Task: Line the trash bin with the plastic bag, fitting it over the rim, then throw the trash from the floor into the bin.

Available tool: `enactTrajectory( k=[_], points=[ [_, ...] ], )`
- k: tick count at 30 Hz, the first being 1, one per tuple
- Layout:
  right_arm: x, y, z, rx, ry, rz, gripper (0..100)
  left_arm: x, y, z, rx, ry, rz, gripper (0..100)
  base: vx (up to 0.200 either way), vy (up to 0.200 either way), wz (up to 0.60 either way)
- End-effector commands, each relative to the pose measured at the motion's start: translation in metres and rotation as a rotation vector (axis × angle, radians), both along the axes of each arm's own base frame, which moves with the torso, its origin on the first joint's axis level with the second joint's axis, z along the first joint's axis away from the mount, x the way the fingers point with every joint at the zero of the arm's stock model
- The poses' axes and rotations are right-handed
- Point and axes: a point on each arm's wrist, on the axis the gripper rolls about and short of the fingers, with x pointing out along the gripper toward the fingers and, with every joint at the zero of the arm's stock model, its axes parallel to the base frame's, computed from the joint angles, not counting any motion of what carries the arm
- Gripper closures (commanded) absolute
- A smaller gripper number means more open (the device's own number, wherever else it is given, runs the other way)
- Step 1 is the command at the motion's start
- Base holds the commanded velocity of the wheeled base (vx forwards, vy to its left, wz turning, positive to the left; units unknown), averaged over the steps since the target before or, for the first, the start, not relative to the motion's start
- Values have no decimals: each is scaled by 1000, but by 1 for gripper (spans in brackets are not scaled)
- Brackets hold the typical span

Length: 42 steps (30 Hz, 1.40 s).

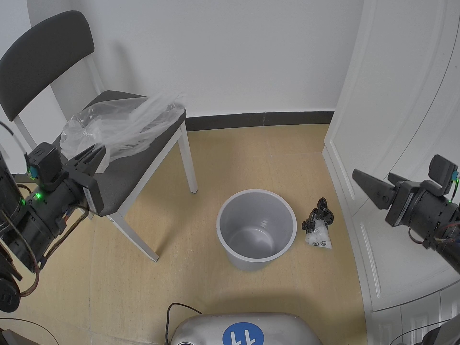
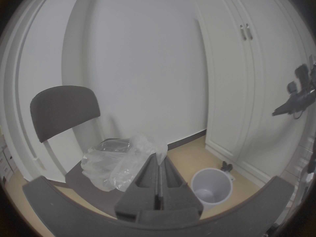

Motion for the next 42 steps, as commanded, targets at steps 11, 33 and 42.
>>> enactTrajectory(
  k=[11,33,42],
  points=[
    [10,29,-27,-2,87,61,0,-57,14,15,-31,-120,-263,100,0,0,0],
    [7,43,-41,-9,142,108,0,-103,10,24,-63,-170,-556,100,0,0,0],
    [-1,41,-48,-41,158,135,0,-110,10,29,-106,-180,-599,100,0,0,0]
  ],
)
